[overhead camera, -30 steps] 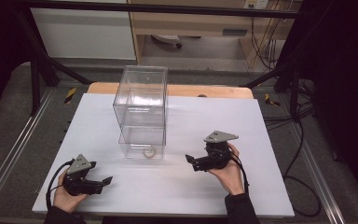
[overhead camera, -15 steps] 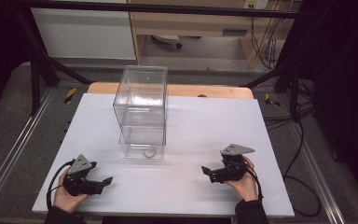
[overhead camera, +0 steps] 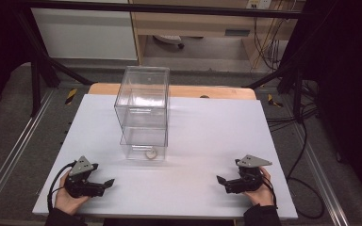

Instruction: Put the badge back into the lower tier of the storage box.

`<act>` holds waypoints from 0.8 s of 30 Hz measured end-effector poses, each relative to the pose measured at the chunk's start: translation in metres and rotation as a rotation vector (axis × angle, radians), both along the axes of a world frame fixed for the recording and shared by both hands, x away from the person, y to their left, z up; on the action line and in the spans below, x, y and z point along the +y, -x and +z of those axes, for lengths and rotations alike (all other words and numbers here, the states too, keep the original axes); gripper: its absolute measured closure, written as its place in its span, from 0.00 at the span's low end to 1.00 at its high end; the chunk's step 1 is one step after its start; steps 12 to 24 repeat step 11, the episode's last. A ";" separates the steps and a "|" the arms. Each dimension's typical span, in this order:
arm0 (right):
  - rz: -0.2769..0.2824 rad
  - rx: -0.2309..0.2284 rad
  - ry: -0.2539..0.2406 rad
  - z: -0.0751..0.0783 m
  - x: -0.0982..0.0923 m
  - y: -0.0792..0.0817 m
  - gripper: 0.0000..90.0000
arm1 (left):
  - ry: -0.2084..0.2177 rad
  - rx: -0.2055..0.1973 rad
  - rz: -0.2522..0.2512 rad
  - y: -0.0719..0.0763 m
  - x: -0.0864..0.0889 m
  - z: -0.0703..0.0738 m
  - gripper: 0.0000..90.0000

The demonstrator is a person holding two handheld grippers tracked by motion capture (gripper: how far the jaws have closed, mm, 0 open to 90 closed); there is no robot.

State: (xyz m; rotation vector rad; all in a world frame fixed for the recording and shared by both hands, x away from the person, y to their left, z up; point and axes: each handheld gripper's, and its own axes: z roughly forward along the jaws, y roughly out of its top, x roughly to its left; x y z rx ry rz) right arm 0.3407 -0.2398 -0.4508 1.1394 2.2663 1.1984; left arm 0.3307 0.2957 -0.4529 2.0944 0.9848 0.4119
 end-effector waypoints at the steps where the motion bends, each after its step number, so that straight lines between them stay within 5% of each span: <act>1: -0.004 0.003 -0.007 -0.001 -0.002 0.001 0.00 | 0.000 0.001 -0.001 0.000 0.000 0.000 0.10; 9: -0.023 0.004 -0.019 -0.003 -0.018 0.006 0.00 | 0.001 0.003 -0.004 0.000 -0.001 0.000 0.10; 24: -0.019 0.006 -0.021 -0.002 -0.019 0.007 0.00 | 0.002 0.003 -0.005 0.000 -0.001 0.000 0.10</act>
